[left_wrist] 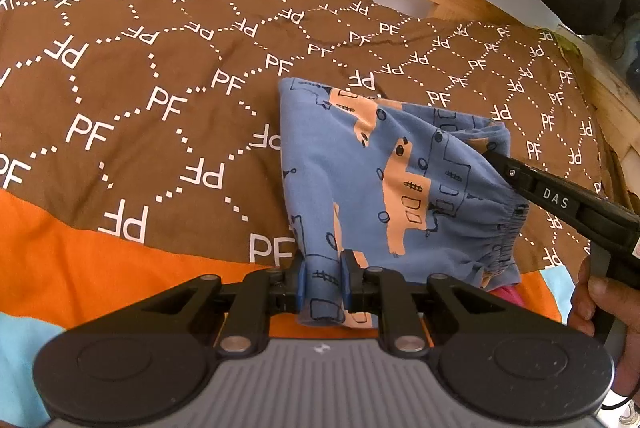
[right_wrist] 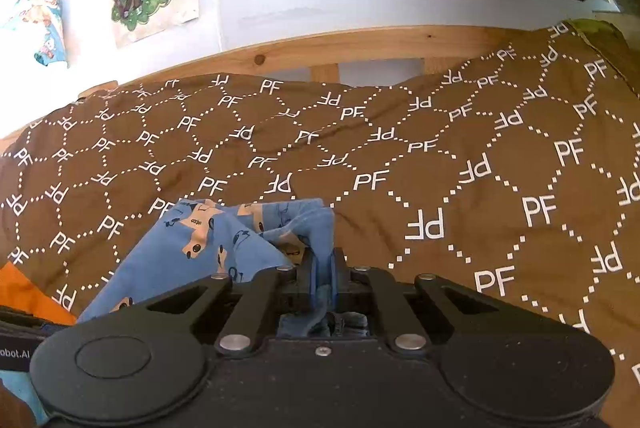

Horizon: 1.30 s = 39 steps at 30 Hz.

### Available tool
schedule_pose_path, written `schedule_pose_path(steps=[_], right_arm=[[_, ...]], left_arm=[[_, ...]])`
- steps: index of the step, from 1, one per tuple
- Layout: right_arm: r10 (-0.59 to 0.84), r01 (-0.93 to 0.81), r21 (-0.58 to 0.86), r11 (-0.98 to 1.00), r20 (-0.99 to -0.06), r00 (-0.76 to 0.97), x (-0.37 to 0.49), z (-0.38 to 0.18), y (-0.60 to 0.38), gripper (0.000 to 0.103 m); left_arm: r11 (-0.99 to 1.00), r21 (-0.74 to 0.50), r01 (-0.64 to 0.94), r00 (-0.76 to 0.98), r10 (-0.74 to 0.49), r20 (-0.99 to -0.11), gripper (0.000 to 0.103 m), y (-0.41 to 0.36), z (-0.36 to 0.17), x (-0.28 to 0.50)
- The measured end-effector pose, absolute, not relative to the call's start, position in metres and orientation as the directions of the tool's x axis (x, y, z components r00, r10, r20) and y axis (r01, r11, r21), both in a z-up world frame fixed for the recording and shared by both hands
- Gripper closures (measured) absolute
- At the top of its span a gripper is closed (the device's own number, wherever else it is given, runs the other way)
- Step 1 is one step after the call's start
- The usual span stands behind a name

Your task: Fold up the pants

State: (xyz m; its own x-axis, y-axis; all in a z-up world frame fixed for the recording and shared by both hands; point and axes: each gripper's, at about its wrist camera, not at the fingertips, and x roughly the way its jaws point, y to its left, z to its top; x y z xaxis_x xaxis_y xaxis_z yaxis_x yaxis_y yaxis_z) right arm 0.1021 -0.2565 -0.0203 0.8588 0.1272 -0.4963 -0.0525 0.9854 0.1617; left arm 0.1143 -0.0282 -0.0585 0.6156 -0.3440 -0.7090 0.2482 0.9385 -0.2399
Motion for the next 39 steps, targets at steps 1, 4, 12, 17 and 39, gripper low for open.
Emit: schedule_pose_path(steps=[1, 4, 12, 17, 39], right_arm=[[0.128, -0.057, 0.158, 0.986, -0.493, 0.86, 0.102, -0.02, -0.257, 0.097], [0.136, -0.075, 0.143, 0.987, -0.484, 0.864, 0.102, -0.019, -0.257, 0.097], [0.171, -0.144, 0.093, 0.985, -0.44, 0.882, 0.109, -0.002, -0.261, 0.098], [0.174, -0.156, 0.078, 0.985, -0.397, 0.901, 0.119, 0.009, -0.268, 0.098], [0.124, -0.13, 0.017, 0.991, -0.442, 0.888, 0.269, -0.007, -0.298, 0.088]], left_arm=[[0.939, -0.239, 0.248, 0.618, -0.343, -0.708, 0.085, -0.029, -0.059, 0.114], [0.936, -0.254, 0.243, 0.638, -0.352, -0.685, 0.086, -0.027, -0.058, 0.111], [0.936, -0.187, 0.297, 0.722, -0.349, -0.597, 0.087, -0.04, -0.031, 0.101], [0.932, -0.21, 0.296, 0.728, -0.362, -0.582, 0.087, -0.049, -0.014, 0.108], [0.956, -0.236, 0.172, 0.719, -0.285, -0.633, 0.085, -0.055, -0.033, 0.254]])
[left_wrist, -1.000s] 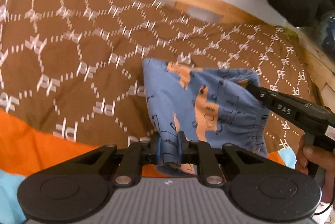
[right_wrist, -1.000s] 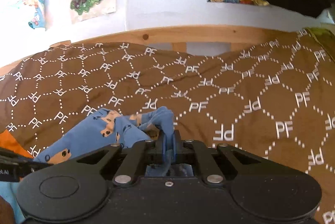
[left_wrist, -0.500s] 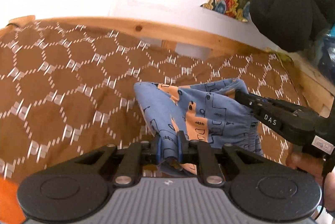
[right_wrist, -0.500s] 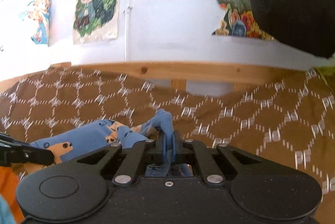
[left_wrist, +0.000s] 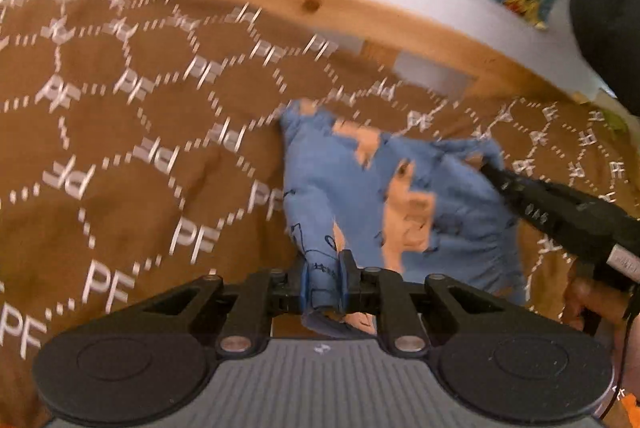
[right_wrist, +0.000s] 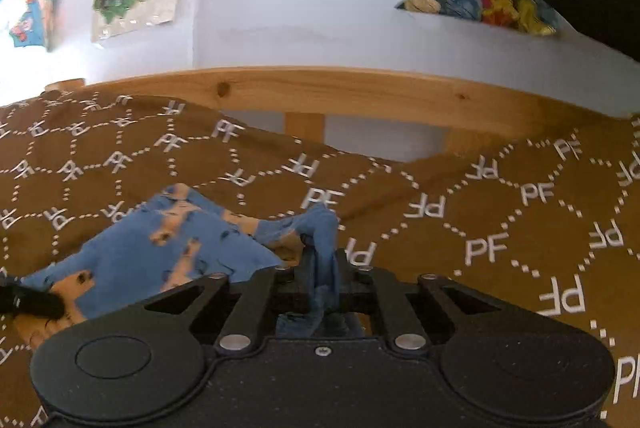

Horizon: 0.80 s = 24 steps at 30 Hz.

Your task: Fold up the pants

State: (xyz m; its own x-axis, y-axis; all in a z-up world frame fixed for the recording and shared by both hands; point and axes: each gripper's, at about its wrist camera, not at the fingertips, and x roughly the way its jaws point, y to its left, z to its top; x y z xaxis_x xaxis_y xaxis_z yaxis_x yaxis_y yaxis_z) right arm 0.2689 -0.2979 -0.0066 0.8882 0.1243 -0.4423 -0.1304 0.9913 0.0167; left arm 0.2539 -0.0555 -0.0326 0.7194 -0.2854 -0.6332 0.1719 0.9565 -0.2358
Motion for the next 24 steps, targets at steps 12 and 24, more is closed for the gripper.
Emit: schedule_pose_path(steps=[12, 24], right_arm=[[0.077, -0.081, 0.004, 0.997, -0.367, 0.927, 0.235, 0.015, -0.294, 0.021], [0.022, -0.04, -0.064, 0.997, -0.257, 0.966, 0.171, 0.04, -0.271, 0.001]], left_arm=[[0.949, -0.295, 0.11, 0.749, -0.275, -0.603, 0.028, -0.037, -0.016, 0.238], [0.974, -0.215, 0.076, 0.848, -0.176, -0.499, 0.0, -0.029, 0.01, 0.187]])
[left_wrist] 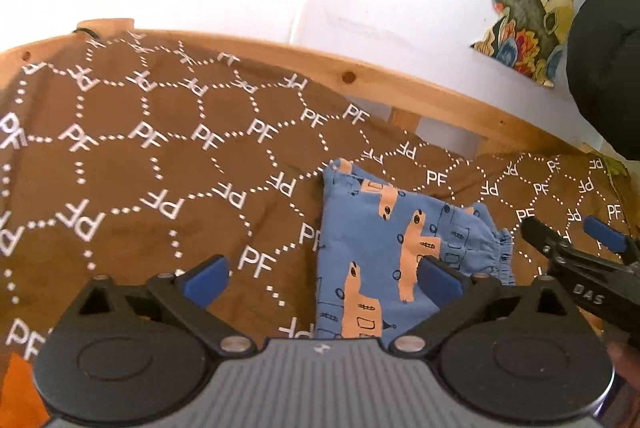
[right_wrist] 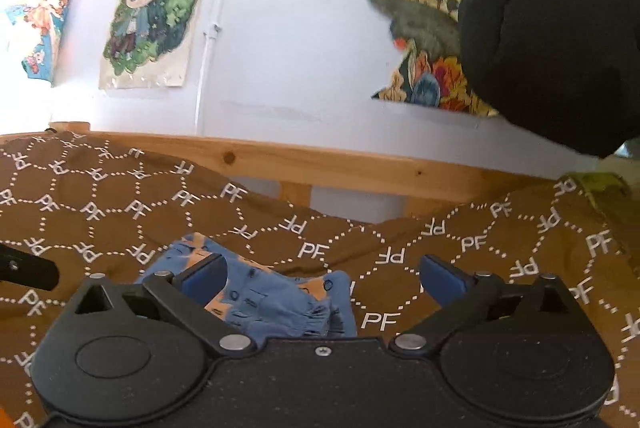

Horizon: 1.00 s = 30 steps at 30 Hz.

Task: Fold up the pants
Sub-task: 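Lay the bundle flat and open both grippers, withdrawing them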

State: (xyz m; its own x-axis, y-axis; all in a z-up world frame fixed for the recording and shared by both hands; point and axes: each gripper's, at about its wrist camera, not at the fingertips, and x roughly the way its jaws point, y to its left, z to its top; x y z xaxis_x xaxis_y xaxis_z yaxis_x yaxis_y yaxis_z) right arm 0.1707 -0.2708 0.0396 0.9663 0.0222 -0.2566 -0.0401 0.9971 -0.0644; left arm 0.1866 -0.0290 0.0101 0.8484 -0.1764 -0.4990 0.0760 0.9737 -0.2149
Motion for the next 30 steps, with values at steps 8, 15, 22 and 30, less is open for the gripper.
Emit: schedule_pose_path(steps=[8, 15, 22, 30], right_arm=[[-0.009, 0.004, -0.027, 1.0, -0.209, 0.978, 0.114, 0.069, -0.258, 0.001], [-0.009, 0.016, 0.025, 1.0, -0.242, 0.97, 0.072, 0.081, -0.248, 0.001], [0.0, 0.019, 0.062, 0.998, -0.293, 0.956, 0.033, 0.079, -0.242, 0.001], [-0.033, 0.071, 0.094, 0.993, -0.352, 0.935, 0.017, 0.06, -0.247, 0.001]], left_arm=[[0.979, -0.197, 0.046, 0.879, -0.133, -0.458, 0.0, -0.01, 0.026, 0.146], [0.991, -0.108, 0.083, 0.879, -0.124, -0.461, 0.0, -0.004, 0.037, 0.108], [0.99, -0.041, 0.138, 0.855, -0.14, -0.5, 0.0, 0.001, 0.024, 0.069], [0.988, -0.081, 0.129, 0.848, -0.152, -0.507, 0.0, 0.004, 0.004, 0.058]])
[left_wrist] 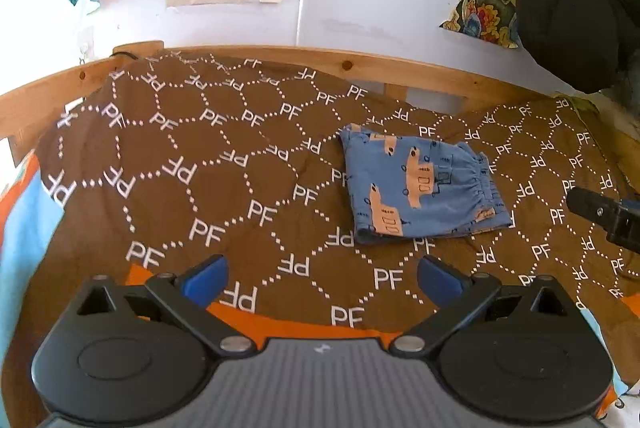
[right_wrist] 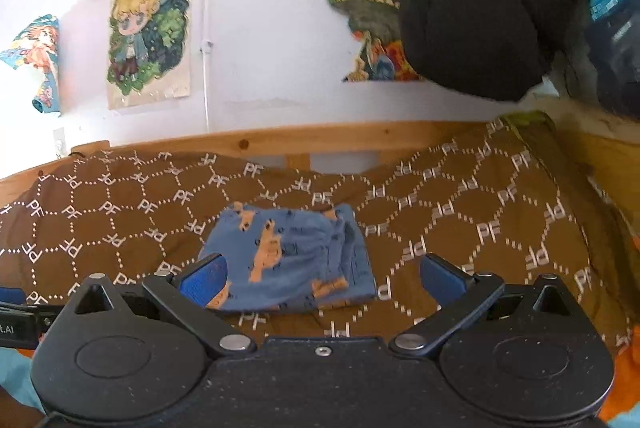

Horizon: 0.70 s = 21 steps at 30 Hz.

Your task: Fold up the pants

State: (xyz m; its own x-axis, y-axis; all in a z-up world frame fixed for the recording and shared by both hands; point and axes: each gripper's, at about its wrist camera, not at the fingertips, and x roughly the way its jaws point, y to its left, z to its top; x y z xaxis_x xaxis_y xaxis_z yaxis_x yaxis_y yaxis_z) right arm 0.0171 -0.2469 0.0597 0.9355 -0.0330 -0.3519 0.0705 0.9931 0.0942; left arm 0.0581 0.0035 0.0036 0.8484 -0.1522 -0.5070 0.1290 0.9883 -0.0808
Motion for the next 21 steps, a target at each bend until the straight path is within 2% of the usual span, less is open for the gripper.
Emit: schedule_pose_path(steps=[8, 15, 21], right_arm=[[-0.01, 0.056, 0.097, 0.994, -0.421, 0.907, 0.018, 0.018, -0.241, 0.001], [-0.03, 0.074, 0.094, 0.993, -0.405, 0.914, 0.009, -0.002, -0.234, 0.001], [-0.04, 0.098, 0.113, 0.989, -0.431, 0.902, 0.011, -0.011, -0.238, 0.001]], left_arm=[[0.987, -0.116, 0.11, 0.813, -0.156, -0.561, 0.0, 0.006, -0.036, 0.066], [0.991, -0.099, 0.089, 0.81, -0.13, -0.572, 0.0, 0.003, -0.052, 0.072], [0.994, -0.062, 0.086, 0.816, -0.106, -0.568, 0.0, 0.001, -0.057, 0.073]])
